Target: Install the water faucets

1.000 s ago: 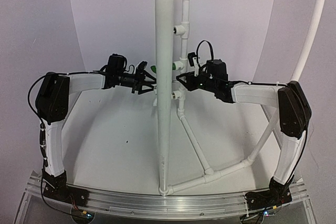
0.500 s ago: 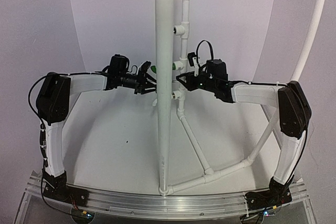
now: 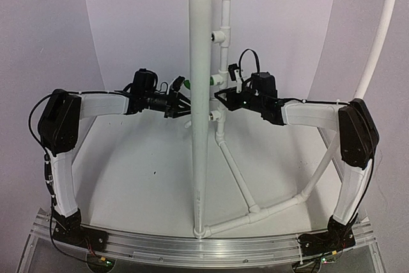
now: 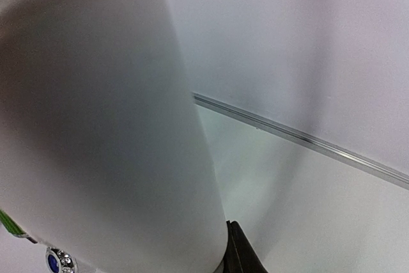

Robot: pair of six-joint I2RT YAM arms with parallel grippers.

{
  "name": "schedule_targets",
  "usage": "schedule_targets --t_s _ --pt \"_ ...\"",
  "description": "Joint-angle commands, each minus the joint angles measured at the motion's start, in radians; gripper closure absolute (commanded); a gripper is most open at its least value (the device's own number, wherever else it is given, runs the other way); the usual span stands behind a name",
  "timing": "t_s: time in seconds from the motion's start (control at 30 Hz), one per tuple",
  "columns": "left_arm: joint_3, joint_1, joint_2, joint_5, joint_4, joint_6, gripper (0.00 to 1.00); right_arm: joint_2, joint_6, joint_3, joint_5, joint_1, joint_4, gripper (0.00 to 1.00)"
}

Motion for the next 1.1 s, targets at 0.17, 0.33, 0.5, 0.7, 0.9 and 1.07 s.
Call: schedule_targets --t_s 0.17,0.33,0.5,0.7,0.9,1.07 --pt "-0.124 -0.062 -0.103 -0.035 0.118 -0.045 0.72 0.014 0.138 0.053 -0.167 0.045 0.011 1.00" --pt "-0.167 -0.086 -0.119 -0.069 0.129 -0.048 0.73 0.016 0.146 0.054 -0.168 0.045 0.011 1.00" --pt "-0.237 -0.092 -0.146 -0.126 0.178 -0.072 0.74 0.017 0.156 0.054 -0.158 0.044 0.011 1.00" --pt "-0.267 -0.105 -0.152 -0.181 0.181 -0.062 0.76 0.017 0.160 0.052 -0.153 0.044 0.011 1.00" --pt "-0.255 -0.139 -0.167 -0.232 0.143 0.009 0.79 0.017 0.162 0.050 -0.155 0.044 0.011 1.00" --pt "-0.234 -0.161 -0.163 -0.270 0.105 0.074 0.80 0.019 0.164 0.050 -0.160 0.044 0.011 1.00"
